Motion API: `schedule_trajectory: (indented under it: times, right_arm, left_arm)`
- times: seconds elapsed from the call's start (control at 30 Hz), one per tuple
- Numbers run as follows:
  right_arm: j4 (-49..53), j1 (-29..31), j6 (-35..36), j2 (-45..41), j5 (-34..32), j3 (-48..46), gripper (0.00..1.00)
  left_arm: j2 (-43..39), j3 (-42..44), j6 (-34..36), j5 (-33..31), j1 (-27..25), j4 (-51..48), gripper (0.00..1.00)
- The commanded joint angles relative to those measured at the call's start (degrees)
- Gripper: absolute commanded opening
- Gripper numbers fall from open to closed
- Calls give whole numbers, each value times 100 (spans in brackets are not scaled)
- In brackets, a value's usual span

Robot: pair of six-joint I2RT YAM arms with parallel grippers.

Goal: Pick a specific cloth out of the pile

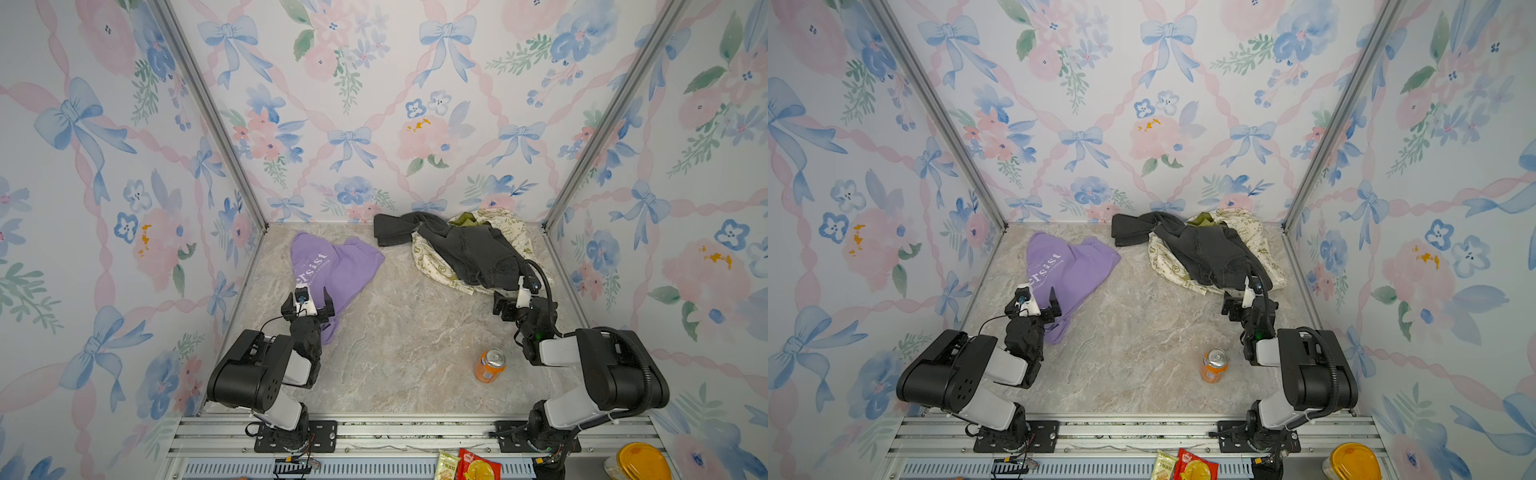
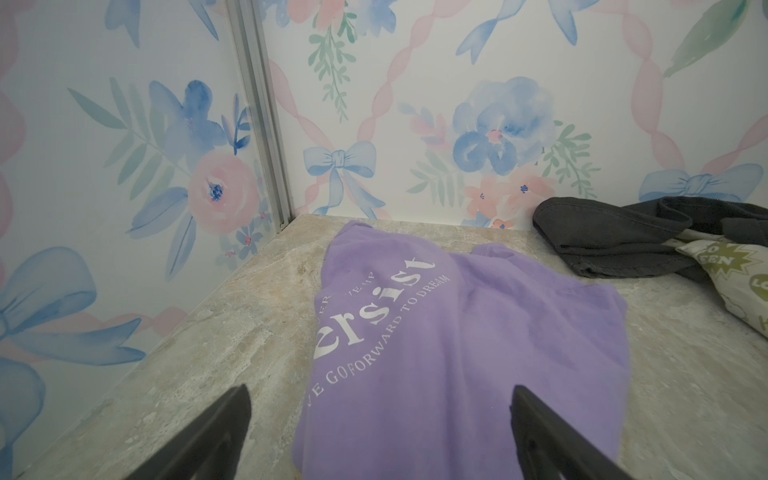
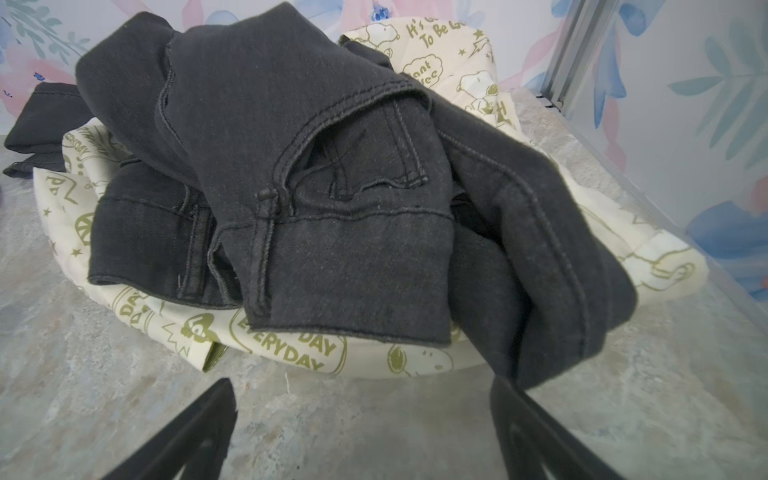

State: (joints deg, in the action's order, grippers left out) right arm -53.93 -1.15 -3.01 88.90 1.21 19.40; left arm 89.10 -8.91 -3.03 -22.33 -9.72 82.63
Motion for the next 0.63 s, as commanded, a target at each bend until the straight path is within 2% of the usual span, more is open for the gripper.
schedule_trajectory:
  times: [0.0,0.6]
  right_arm:
    - [320,288,246,-66,-580,327,97]
    - [232,375,292,-31,-701,307,97]
  left_arm:
    - [47,-68,-49,-230,6,-176,98]
    - [51,-85,-31,-216,-13,-180,98]
